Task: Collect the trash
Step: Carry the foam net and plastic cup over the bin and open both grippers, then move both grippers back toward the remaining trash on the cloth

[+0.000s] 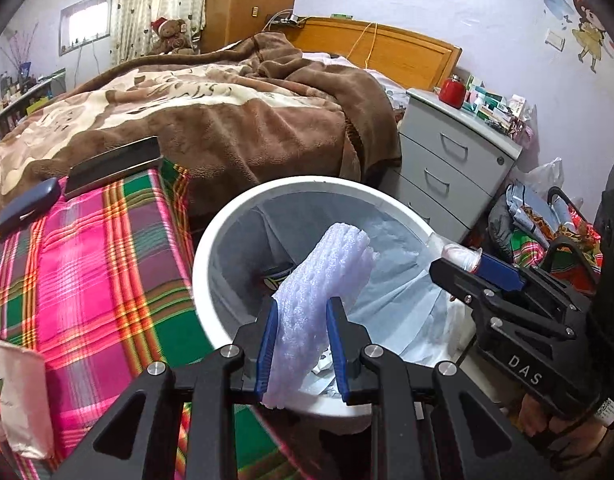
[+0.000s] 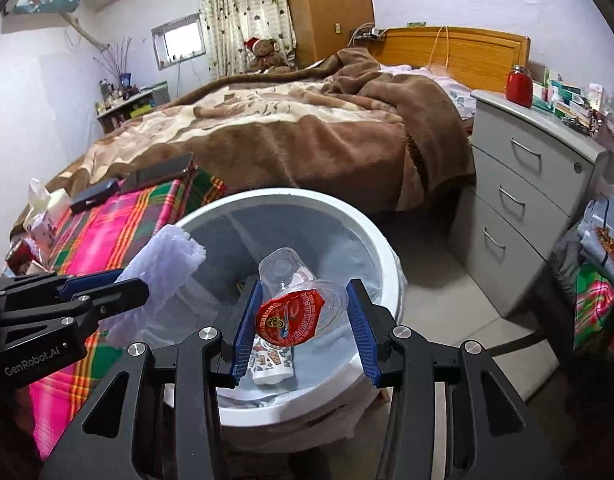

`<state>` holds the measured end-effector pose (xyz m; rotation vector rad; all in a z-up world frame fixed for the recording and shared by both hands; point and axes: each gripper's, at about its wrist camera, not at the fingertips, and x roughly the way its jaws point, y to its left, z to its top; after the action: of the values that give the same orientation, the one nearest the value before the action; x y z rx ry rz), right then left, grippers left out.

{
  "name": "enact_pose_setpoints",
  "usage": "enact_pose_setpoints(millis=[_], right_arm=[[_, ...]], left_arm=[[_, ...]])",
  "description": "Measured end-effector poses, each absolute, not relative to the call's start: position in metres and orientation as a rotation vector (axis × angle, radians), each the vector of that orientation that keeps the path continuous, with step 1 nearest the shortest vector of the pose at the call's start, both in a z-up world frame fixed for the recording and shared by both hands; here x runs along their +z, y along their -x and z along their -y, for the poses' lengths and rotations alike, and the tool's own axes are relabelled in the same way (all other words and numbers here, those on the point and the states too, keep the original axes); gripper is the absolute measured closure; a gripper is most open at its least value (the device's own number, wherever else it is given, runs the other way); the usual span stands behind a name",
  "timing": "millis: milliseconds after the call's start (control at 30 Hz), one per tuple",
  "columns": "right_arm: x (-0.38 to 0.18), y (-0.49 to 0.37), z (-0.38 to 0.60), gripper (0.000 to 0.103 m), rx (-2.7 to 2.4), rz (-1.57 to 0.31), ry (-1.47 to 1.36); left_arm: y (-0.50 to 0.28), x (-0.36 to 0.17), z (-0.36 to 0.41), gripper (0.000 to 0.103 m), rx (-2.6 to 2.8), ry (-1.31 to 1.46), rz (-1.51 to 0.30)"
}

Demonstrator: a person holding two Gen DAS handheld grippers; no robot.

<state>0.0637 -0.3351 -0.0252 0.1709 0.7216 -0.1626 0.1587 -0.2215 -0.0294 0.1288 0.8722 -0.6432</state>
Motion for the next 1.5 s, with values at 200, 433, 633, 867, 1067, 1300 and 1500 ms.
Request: enact_pose_setpoints(millis=[200, 433, 633, 867, 1067, 1300, 1500], right_arm=[[-0.028, -0.064, 0.340, 0.057, -0.173, -0.735, -0.159], [-0.024, -0.057, 0.338, 0.044, -0.184, -0.718, -0.161], [-0.014, -0.050, 0.331, 0.044, -0.169, -0.692, -0.161], [-0.005, -0.041, 0.319, 0.044, -0.154, -0.658, -0.165], [-0.002, -0.036, 0.304, 0.044, -0.136, -0.646, -0.160], [0.001, -0.029, 0.280, 0.044, -0.103, -0.631, -0.145], [0.005, -0.028, 0.258, 0.044, -0.063, -0.617, -0.143]], left_arm=[[-0.161, -0.031, 0.224, 0.048, -0.638, -0.108, -0.863], [-0.158, -0.028, 0.217, 0.044, -0.640, -0.092, -0.860], [-0.144, -0.021, 0.205, 0.044, -0.627, -0.087, -0.836], [-0.126, -0.014, 0.182, 0.044, -0.600, -0.063, -0.814], [-0.108, -0.004, 0.155, 0.044, -0.573, -0.038, -0.777], [-0.085, 0.007, 0.118, 0.044, -0.513, -0.020, -0.727], [-0.073, 0.010, 0.079, 0.044, -0.447, 0.008, -0.706]])
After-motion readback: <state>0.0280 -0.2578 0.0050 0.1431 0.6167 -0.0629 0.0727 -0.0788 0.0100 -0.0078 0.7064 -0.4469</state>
